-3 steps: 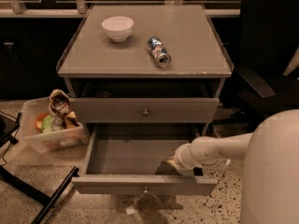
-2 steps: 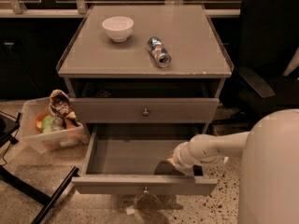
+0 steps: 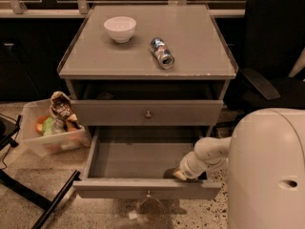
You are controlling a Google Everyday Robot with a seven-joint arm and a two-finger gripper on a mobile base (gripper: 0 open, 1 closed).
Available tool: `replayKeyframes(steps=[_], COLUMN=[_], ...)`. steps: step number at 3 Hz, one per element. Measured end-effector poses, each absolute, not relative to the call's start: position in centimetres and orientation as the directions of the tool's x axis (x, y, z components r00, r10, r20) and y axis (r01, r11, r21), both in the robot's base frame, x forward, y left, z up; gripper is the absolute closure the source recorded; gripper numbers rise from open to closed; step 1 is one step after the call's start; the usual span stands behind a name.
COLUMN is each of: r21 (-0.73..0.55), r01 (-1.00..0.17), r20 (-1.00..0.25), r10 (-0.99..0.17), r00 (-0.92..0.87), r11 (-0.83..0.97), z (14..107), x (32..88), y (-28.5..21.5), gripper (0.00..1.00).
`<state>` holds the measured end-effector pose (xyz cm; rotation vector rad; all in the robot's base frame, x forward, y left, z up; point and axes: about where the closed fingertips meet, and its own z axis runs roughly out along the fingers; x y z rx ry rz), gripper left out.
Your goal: Open middle drawer
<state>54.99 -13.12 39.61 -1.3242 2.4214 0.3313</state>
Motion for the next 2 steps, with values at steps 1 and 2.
replayKeyframes(steps=[1,2], r21=[0.085,0.086], r01=[-0.855,-0.855], r20=[-0.386,-0.385], r10=[-0.774,-0.775], r00=[-0.502,-0.501], r11=[0.511,0.511], z=[38.89,39.19], x=[52.94,52.98], y=[-13.76,-13.66], gripper=[0.84,0.6])
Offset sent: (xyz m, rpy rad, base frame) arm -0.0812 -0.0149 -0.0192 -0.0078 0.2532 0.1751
